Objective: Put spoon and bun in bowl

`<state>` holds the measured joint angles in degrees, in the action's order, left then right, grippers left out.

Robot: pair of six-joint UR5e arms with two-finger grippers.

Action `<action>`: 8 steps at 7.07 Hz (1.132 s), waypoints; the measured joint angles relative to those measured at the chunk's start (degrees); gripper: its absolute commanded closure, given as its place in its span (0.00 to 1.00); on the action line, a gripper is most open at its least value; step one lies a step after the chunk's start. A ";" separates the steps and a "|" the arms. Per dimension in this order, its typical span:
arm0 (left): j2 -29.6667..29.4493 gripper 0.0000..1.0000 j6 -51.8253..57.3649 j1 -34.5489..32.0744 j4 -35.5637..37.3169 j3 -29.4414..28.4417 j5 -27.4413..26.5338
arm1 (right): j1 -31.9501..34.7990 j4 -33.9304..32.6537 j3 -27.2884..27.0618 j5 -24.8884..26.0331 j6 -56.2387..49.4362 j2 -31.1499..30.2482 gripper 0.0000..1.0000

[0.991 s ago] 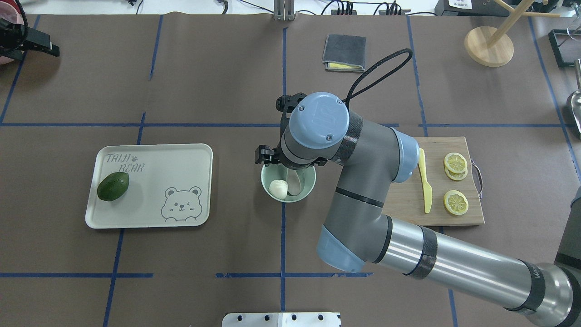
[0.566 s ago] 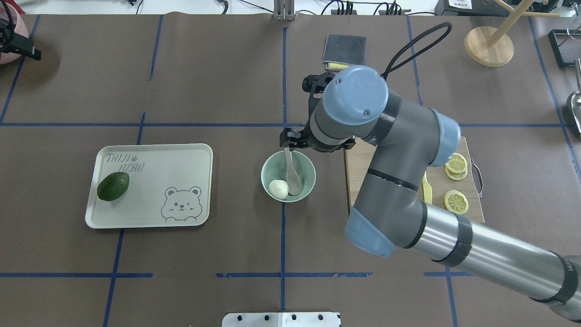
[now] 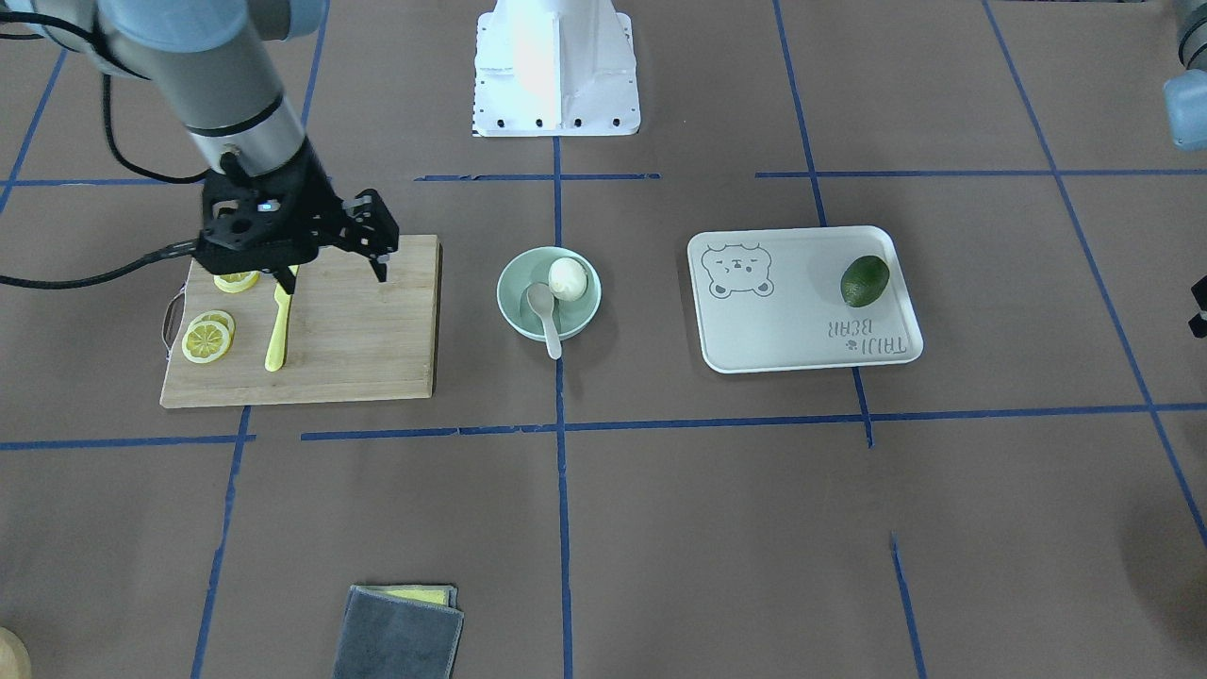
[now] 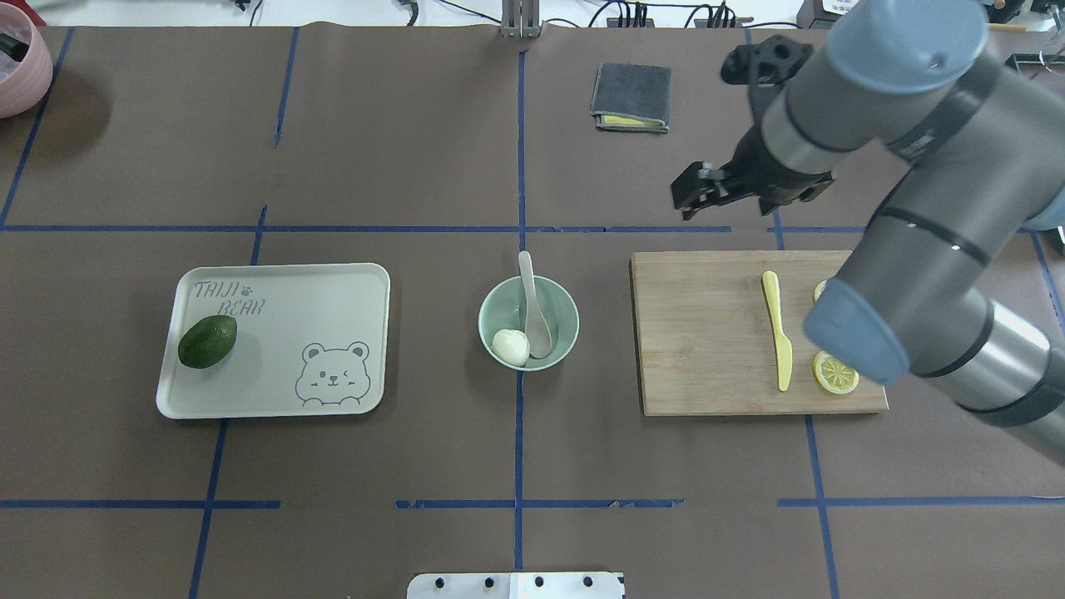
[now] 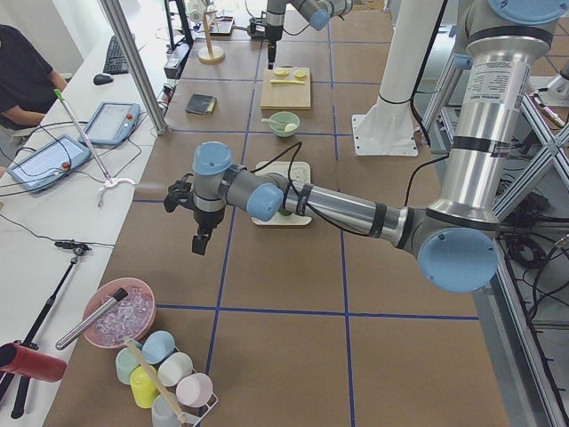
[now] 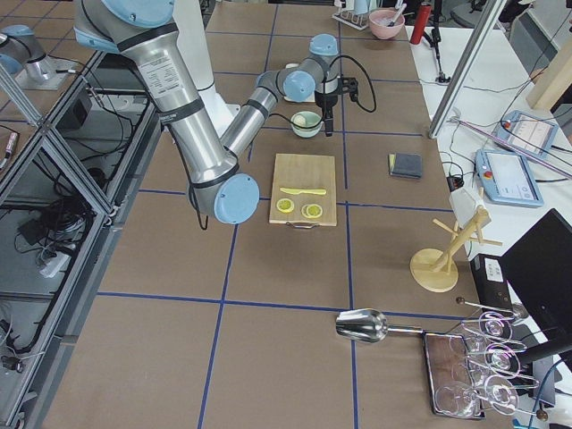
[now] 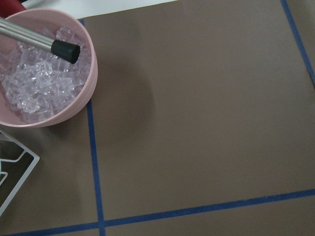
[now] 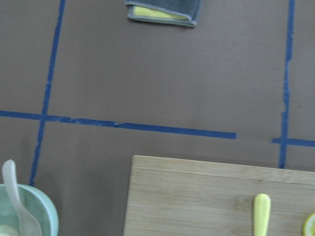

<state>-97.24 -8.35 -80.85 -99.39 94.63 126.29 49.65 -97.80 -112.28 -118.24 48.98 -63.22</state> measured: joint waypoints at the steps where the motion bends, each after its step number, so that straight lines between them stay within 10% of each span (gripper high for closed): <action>1: 0.56 0.00 5.36 -1.45 3.94 0.00 0.03 | 4.48 -0.15 -0.25 -2.89 -6.22 -3.38 0.00; 8: 4.75 0.00 16.86 -6.24 13.15 0.08 5.22 | 35.87 0.34 17.49 -17.31 -59.77 -20.74 0.00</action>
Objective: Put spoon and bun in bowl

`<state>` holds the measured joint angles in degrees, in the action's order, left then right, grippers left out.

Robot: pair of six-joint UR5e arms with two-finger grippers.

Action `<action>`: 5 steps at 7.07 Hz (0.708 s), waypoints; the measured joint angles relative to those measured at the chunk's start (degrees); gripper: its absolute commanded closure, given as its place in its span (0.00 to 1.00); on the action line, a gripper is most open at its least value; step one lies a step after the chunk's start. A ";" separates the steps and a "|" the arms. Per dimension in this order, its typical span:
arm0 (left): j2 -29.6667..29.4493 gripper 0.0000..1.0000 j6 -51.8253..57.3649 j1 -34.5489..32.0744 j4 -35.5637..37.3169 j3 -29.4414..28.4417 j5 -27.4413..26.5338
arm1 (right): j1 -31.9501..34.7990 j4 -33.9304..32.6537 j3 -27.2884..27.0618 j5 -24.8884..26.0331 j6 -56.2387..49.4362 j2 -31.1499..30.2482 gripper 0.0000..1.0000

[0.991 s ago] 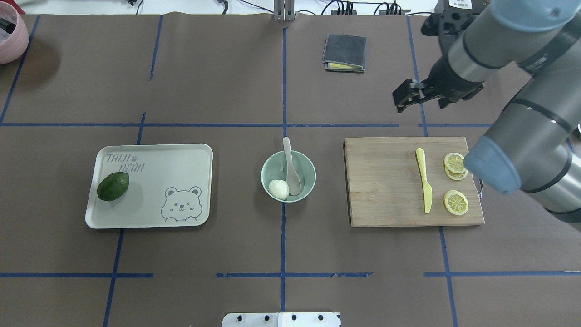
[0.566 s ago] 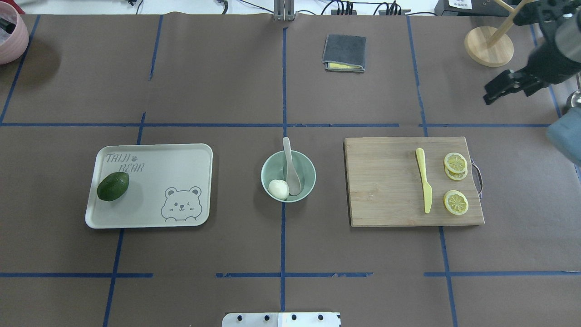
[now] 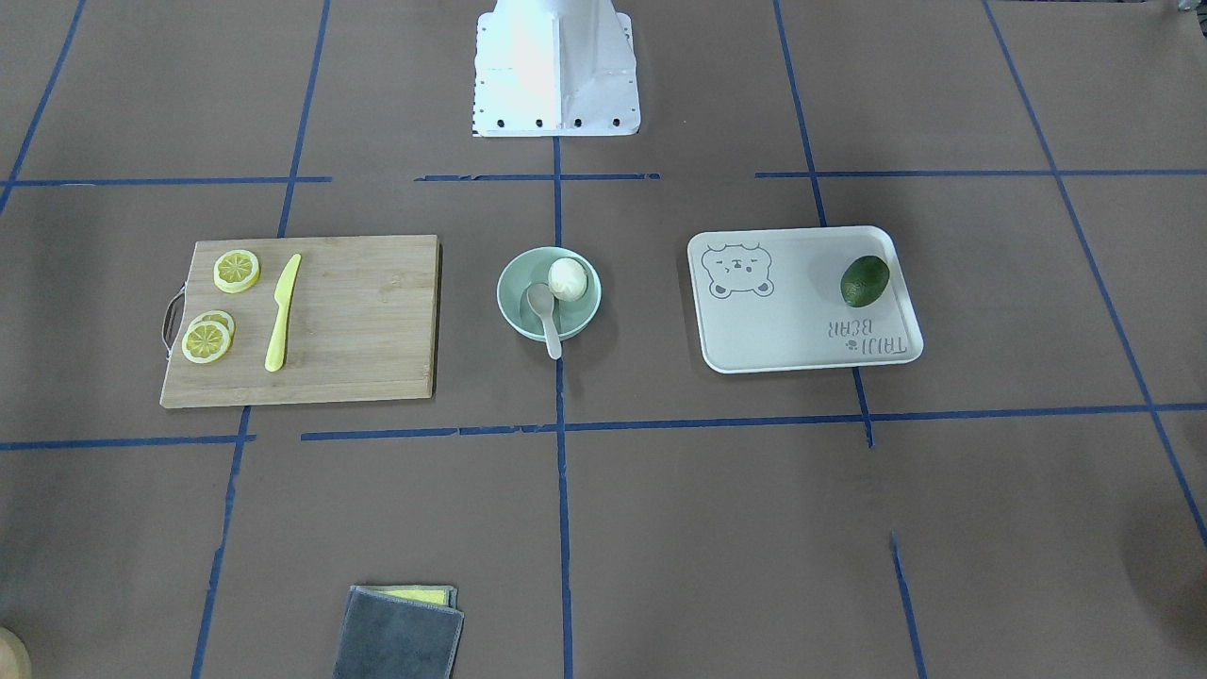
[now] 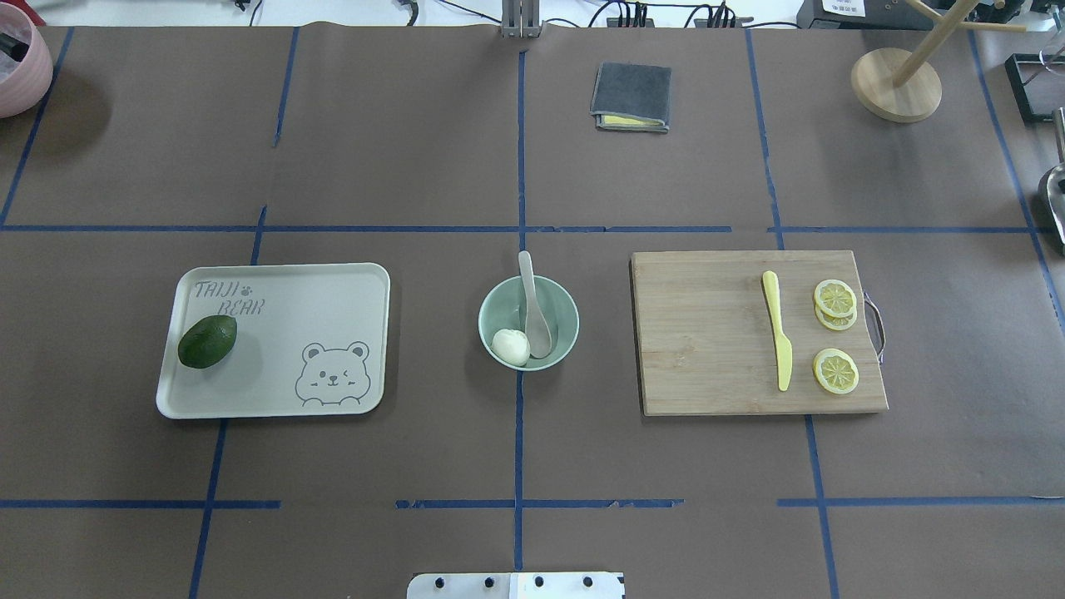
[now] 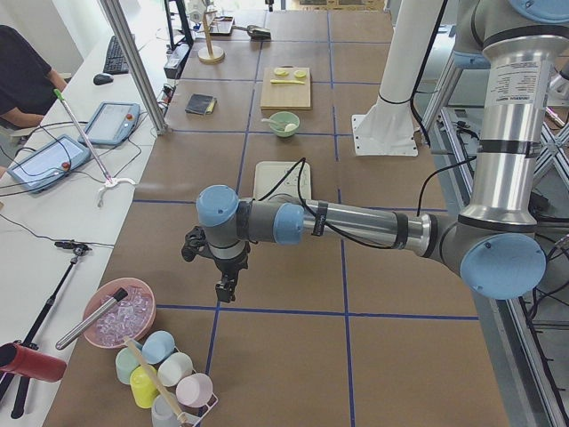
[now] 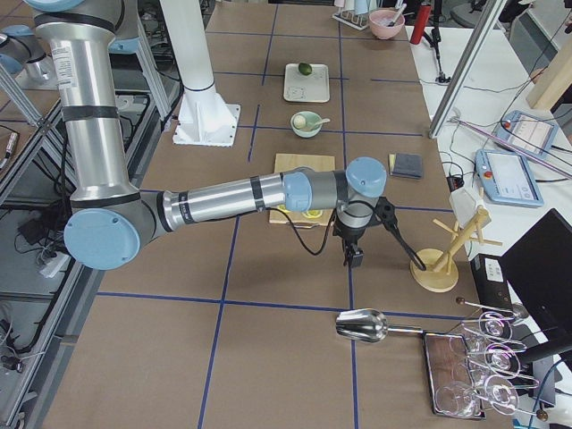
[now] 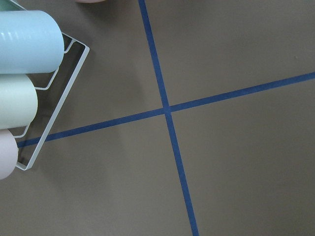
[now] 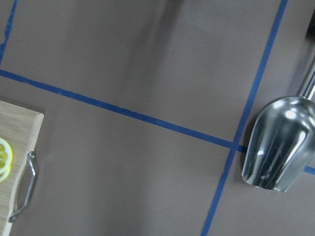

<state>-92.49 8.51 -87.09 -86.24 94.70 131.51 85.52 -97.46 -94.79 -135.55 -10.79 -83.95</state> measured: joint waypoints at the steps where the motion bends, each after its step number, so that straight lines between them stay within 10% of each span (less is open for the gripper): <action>1: 0.10 0.00 -0.09 -0.02 0.04 -0.05 0.07 | 1.50 0.26 1.76 -0.39 -1.56 -0.27 0.00; 5: 1.61 0.00 -0.25 -0.12 0.28 -0.38 0.14 | 4.95 0.44 6.49 -1.01 -1.34 -0.49 0.00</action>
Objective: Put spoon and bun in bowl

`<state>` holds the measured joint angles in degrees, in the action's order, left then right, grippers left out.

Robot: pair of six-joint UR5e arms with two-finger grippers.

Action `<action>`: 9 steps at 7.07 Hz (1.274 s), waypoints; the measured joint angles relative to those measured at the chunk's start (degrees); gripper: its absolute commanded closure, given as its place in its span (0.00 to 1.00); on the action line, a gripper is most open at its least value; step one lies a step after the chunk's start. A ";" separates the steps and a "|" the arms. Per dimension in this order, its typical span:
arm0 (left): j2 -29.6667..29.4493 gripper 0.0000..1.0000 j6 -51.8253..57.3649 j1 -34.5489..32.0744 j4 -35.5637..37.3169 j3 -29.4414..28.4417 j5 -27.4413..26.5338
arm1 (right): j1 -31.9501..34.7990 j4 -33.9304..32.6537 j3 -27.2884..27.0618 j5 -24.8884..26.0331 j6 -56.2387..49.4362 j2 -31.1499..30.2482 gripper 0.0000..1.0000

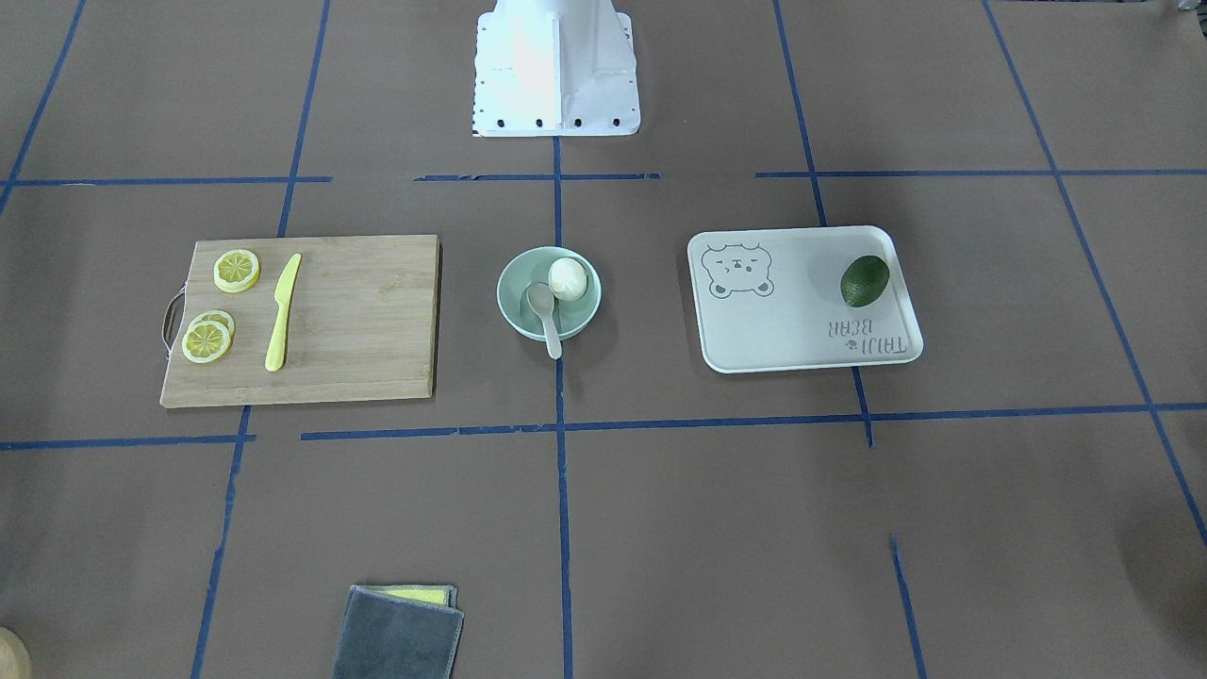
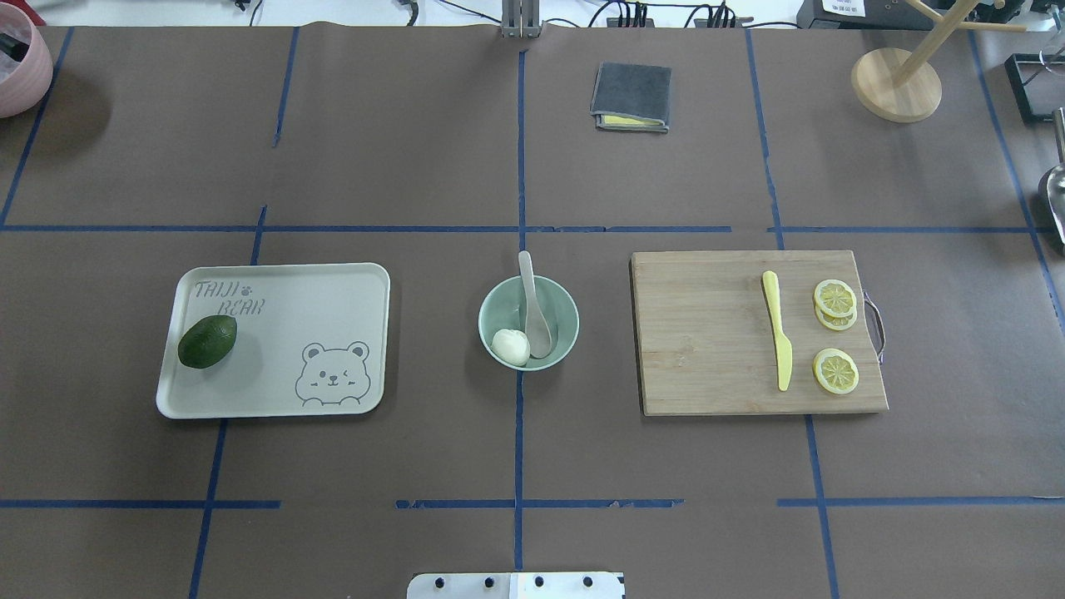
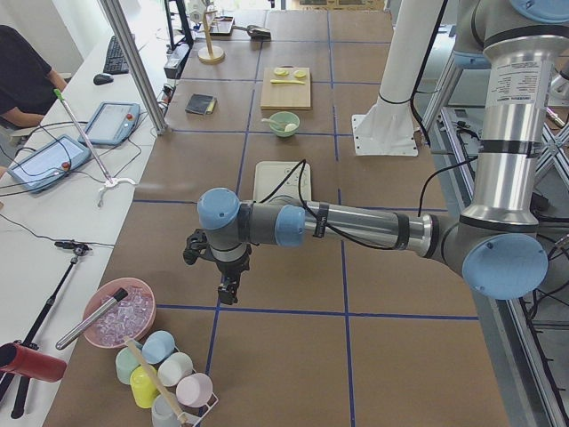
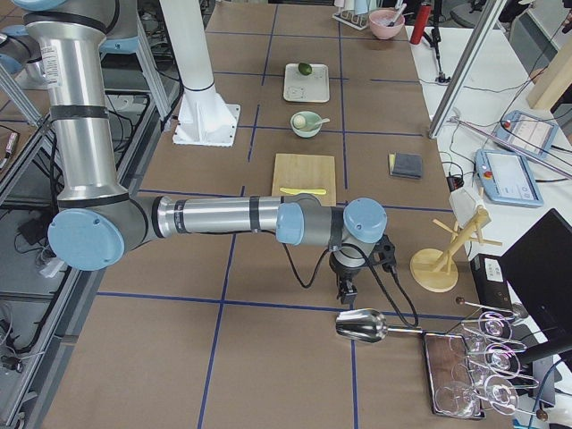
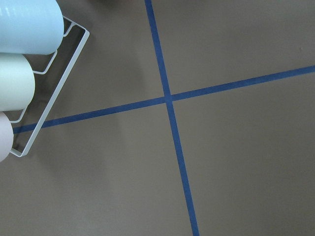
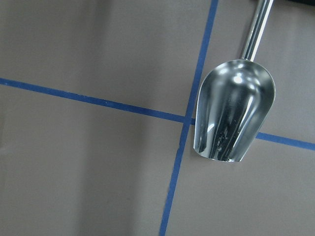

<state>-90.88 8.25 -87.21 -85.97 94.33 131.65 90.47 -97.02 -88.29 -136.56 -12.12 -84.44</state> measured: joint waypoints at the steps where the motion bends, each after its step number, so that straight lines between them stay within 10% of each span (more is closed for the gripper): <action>1: 0.43 0.00 0.03 -0.10 0.03 -0.04 0.03 | 1.04 -0.01 1.22 -0.90 0.12 -0.10 0.00; 9: 2.63 0.00 0.10 -2.58 0.10 -0.37 3.69 | 2.51 -0.01 2.07 -2.22 1.22 -0.14 0.00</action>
